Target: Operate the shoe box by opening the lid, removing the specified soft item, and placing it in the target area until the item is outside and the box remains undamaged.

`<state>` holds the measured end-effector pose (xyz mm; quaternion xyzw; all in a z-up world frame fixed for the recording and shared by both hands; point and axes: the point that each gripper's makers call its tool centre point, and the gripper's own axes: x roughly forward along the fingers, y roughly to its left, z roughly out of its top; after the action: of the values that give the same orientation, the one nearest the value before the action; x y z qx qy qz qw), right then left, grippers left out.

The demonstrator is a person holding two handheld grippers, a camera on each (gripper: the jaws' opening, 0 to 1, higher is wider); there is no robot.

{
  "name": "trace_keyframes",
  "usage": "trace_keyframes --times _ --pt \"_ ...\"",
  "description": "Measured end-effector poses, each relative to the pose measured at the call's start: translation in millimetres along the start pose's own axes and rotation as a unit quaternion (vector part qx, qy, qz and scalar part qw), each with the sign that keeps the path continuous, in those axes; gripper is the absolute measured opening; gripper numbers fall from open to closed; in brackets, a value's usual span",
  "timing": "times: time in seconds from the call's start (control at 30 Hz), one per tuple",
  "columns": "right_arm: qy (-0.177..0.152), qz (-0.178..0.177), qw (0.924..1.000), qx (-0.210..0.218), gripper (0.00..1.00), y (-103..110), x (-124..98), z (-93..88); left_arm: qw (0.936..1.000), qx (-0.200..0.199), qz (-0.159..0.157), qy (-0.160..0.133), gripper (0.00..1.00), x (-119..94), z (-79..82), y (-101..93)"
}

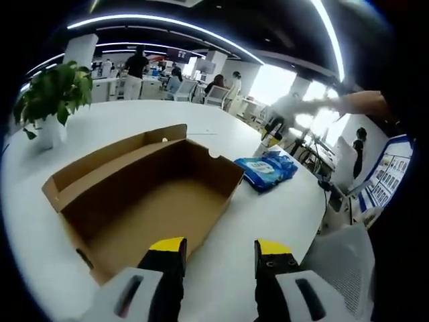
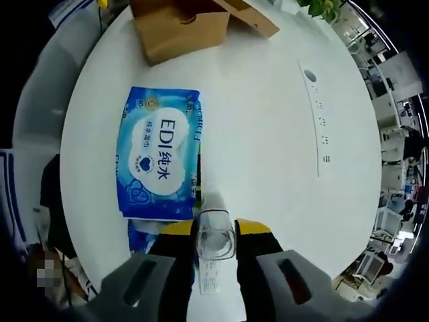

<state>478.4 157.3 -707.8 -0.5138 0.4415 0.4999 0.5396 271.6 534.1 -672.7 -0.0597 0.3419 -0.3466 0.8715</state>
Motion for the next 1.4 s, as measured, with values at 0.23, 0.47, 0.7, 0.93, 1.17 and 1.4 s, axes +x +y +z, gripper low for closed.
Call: trace_keyframes --times 0.23,0.47,0.7,0.93,1.17,1.4 --pt "-0.001 -0.002 1.0 0.002 0.22 -2 1 0.9 1.0 -0.002 0.003 0.0 0.41 -3 -1.5 1.2" --pt "-0.002 -0.009 1.0 0.003 0.24 -7 0 1.2 1.0 -0.003 0.003 -0.001 0.41 -3 -1.9 1.4" --pt "0.0 -0.015 0.9999 0.006 0.24 -10 -3 -1.2 1.0 -0.003 0.003 -0.004 0.41 -2 -0.2 0.2" --pt "-0.003 -0.022 0.9997 0.015 0.28 -11 -9 -3.4 1.0 -0.003 0.006 -0.008 0.41 -5 2.2 2.3" --pt "0.002 -0.035 0.9989 0.03 0.26 -10 -19 -9.7 0.9996 -0.01 0.015 -0.022 0.41 -9 9.1 6.3" --pt "0.0 -0.06 0.9971 0.046 0.25 -12 -34 -14.8 0.9984 -0.023 0.029 -0.043 0.41 -17 16.8 12.3"
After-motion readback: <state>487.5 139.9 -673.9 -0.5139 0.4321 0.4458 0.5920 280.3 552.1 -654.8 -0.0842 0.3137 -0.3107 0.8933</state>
